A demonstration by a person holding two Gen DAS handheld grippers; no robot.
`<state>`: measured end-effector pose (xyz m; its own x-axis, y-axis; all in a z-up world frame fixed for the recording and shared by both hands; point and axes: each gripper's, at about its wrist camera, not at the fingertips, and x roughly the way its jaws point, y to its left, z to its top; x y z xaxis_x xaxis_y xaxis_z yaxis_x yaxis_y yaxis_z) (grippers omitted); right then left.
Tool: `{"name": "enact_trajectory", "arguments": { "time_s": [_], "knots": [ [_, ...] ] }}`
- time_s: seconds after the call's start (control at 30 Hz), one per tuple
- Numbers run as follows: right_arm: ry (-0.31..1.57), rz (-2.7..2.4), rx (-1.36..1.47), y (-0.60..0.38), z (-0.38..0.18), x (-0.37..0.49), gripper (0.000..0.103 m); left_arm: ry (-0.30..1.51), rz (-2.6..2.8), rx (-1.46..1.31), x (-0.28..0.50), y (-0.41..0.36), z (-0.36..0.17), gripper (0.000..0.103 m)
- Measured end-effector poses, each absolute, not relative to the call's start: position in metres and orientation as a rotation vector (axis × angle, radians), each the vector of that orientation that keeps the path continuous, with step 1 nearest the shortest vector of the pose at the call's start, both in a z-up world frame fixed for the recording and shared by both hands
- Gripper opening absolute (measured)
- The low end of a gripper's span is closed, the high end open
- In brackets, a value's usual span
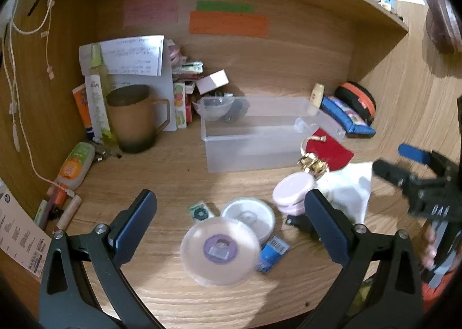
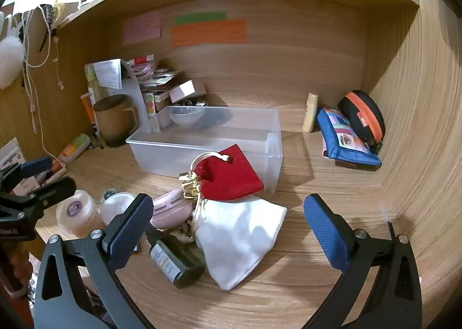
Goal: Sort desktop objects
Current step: 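Grasp the purple-labelled cream tub with left tool while right tool grasps the red pouch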
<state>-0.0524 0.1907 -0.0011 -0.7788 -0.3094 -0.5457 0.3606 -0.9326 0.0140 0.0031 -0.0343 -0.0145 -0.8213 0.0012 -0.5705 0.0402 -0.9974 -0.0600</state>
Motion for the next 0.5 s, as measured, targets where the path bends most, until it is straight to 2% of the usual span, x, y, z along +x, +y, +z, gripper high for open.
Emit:
{"name": "enact_trajectory", "arguments": {
  "time_s": [0.5],
  "knots": [
    [0.134, -2.610, 0.918, 0.192, -0.012, -0.099, 0.103, 0.200, -2.899, 1.150, 0.007, -0.059, -0.072, 0.103]
  ]
}}
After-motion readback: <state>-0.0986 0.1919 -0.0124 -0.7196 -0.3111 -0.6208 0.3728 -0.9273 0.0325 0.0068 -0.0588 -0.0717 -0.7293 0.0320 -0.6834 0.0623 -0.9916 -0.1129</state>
